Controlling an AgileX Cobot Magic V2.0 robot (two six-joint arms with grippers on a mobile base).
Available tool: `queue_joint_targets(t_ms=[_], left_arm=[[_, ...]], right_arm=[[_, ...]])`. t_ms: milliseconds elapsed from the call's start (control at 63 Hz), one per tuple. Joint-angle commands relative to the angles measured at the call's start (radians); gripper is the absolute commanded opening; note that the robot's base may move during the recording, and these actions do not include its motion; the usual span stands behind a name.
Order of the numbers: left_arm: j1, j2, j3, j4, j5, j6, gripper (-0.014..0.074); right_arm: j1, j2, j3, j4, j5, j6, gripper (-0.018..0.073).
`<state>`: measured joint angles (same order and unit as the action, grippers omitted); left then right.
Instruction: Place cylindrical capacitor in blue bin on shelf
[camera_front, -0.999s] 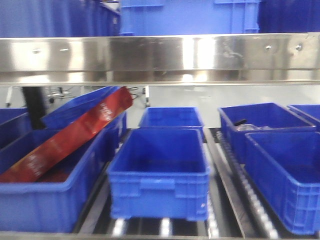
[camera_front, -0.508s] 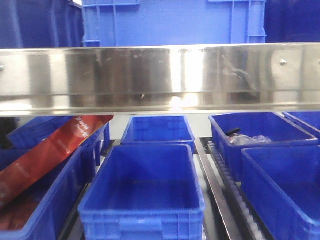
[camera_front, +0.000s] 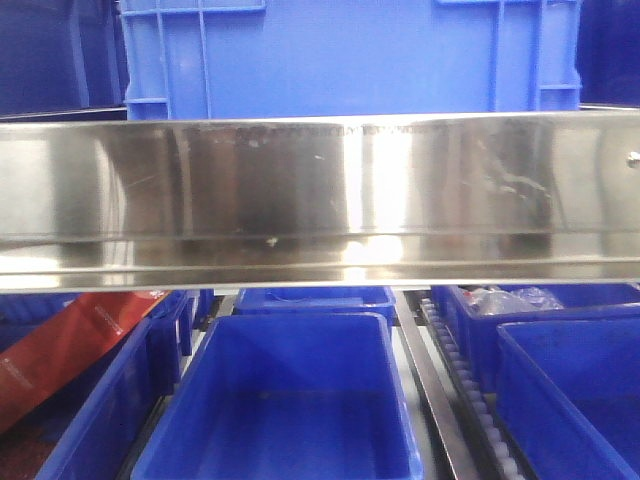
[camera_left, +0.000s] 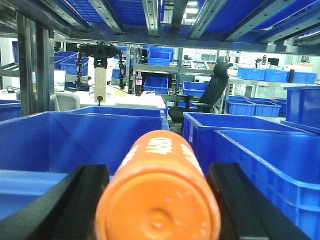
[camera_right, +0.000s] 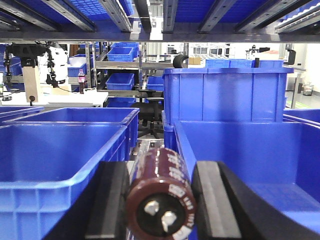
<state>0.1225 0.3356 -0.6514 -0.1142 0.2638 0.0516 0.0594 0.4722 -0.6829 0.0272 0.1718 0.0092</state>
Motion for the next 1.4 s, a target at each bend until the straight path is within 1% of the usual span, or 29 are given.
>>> queue_joint_targets(t_ms=[0,1079,1142,1285,1348,1380], left_arm=[[0.004,-0.004,0.001,-0.008,-0.021,0.001,-0.0111],[0.004,-0.001,0.001,-0.008,-0.021,0.001,-0.0111],[0.004,0.013,-0.015,-0.008,-0.001,0.001,-0.0111],[-0.001,0.105,-0.137,-0.037,0.088,0.004,-0.0111],[-0.016,0.169,-0.196,-0.054,0.134,0.046,-0.0111],[-0.028,0.207,-0.230,-0.085,0.154,0.088,-0.0111]], right_arm=[[-0.005,-0.005,-0.002,-0.007,-0.031,-0.002,-0.0162],[-0.005,-0.005,-0.002,-0.007,-0.040,-0.002,-0.0162],[-0.005,0.006,-0.005,-0.007,-0.080,-0.002,-0.0162],[0.038,0.083,-0.077,-0.018,-0.054,-0.021,-0.0162],[0.068,0.132,-0.125,-0.027,-0.054,-0.048,-0.0162],[0.085,0.162,-0.144,-0.027,-0.054,-0.053,-0.0162]])
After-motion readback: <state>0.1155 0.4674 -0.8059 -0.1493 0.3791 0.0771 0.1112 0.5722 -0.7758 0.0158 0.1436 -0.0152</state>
